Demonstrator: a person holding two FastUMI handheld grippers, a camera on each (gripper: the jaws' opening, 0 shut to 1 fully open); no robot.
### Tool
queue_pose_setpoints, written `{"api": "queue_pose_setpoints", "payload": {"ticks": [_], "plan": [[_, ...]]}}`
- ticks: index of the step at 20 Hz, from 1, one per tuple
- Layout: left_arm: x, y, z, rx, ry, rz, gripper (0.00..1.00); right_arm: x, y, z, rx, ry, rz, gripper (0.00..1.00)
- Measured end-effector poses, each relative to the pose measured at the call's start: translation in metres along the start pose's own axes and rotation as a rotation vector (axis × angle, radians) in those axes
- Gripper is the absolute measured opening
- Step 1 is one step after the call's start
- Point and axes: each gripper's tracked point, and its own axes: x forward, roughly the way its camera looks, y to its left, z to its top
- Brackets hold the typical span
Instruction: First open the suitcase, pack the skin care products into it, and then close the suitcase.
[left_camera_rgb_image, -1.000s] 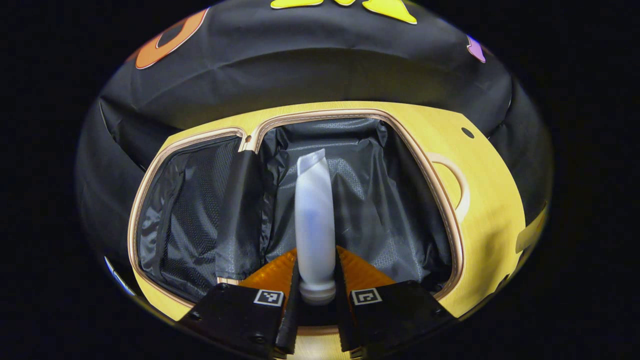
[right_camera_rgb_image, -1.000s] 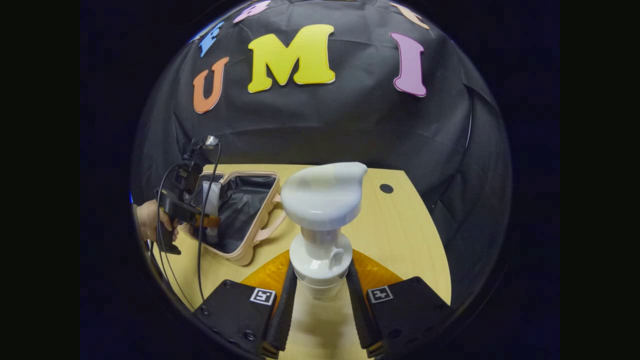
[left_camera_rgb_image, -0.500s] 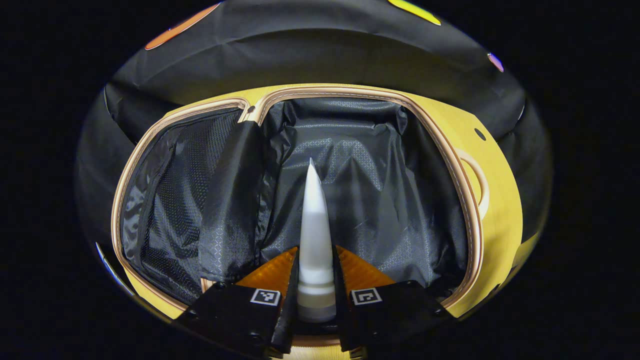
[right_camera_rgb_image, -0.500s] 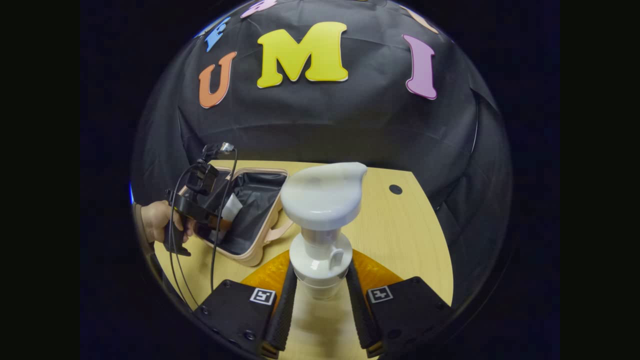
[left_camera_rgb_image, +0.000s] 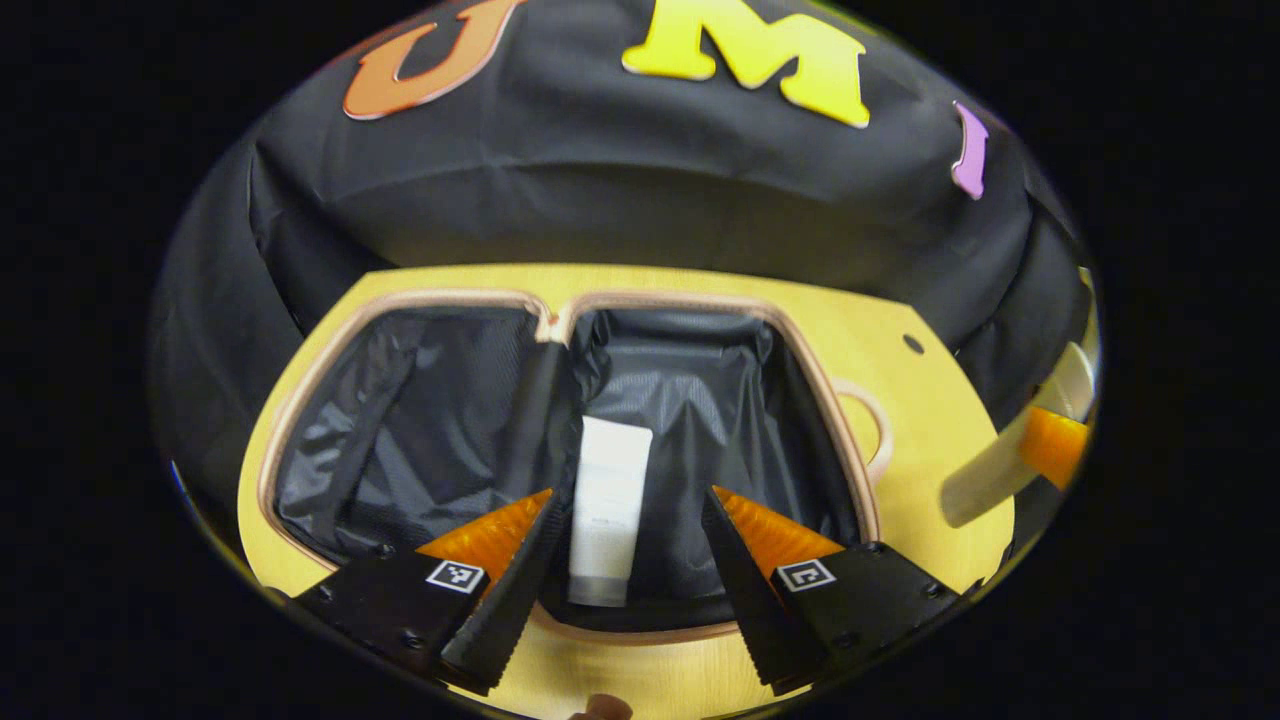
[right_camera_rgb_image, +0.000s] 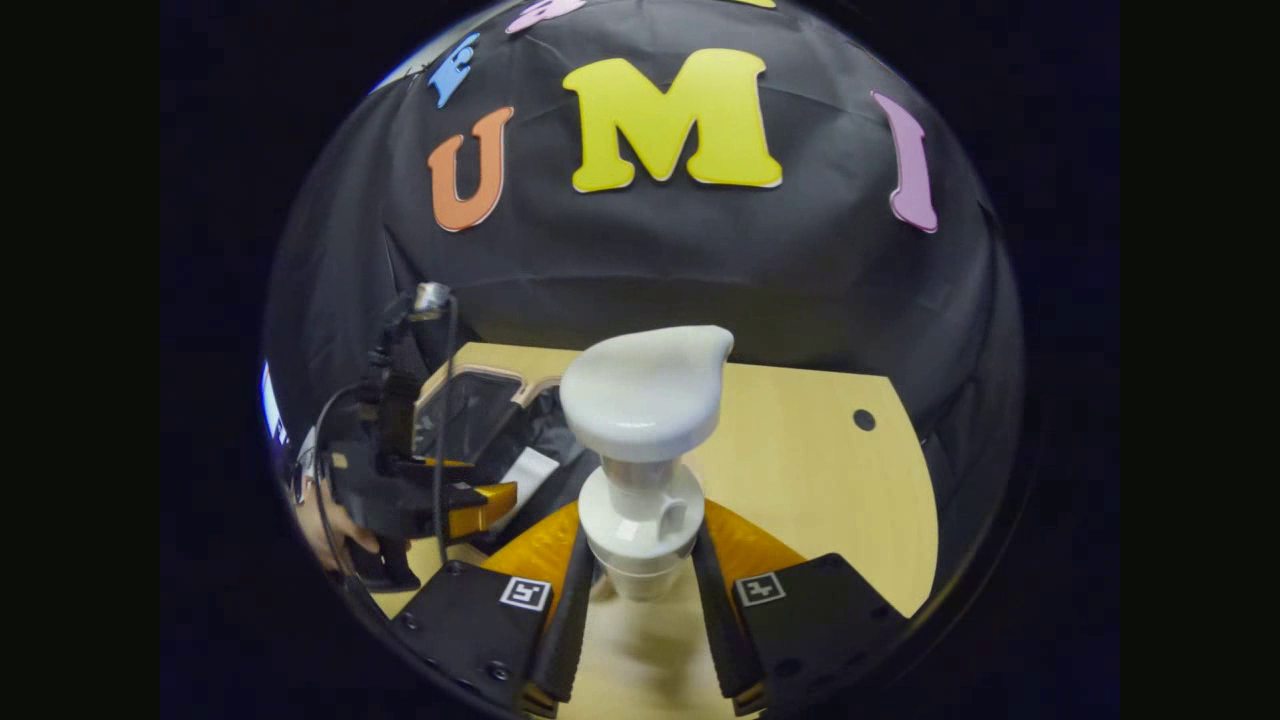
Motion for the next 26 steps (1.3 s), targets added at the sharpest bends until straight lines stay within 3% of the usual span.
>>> {"api": "queue_pose_setpoints", "payload": {"ticks": [1, 2, 5, 8, 16, 20, 23, 24, 26], "plan": [[-0.025, 0.001, 0.013, 0.002, -0.075, -0.027, 0.98, 0.013, 0.022, 0.004, -0.026, -0.001, 0.02, 0.49], [-0.036, 0.002, 0.019, 0.003, -0.104, -0.042, 0.9, 0.021, 0.034, 0.002, -0.034, 0.013, 0.037, 0.5], [-0.066, 0.016, 0.034, 0.012, -0.23, -0.072, 0.91, 0.049, 0.074, -0.02, -0.039, 0.086, 0.084, 0.48], [-0.097, 0.047, 0.039, 0.113, -0.366, -0.029, 0.92, 0.082, 0.089, -0.055, -0.053, 0.184, 0.07, 0.5], [-0.128, 0.109, 0.046, 0.047, -0.434, 0.062, 0.92, 0.103, 0.089, -0.09, -0.022, 0.314, -0.009, 0.5], [-0.145, 0.133, 0.062, 0.052, -0.493, 0.11, 0.91, 0.113, 0.087, -0.082, 0.002, 0.301, -0.035, 0.5], [-0.142, 0.158, 0.067, 0.026, -0.506, 0.161, 0.92, 0.132, 0.077, -0.077, 0.121, 0.329, -0.097, 0.5], [-0.14, 0.172, 0.066, 0.004, -0.498, 0.211, 0.91, 0.136, 0.071, -0.078, 0.173, 0.354, -0.136, 0.5], [-0.132, 0.194, 0.062, -0.027, -0.475, 0.251, 0.91, 0.147, 0.073, -0.088, 0.188, 0.38, -0.162, 0.5]]}}
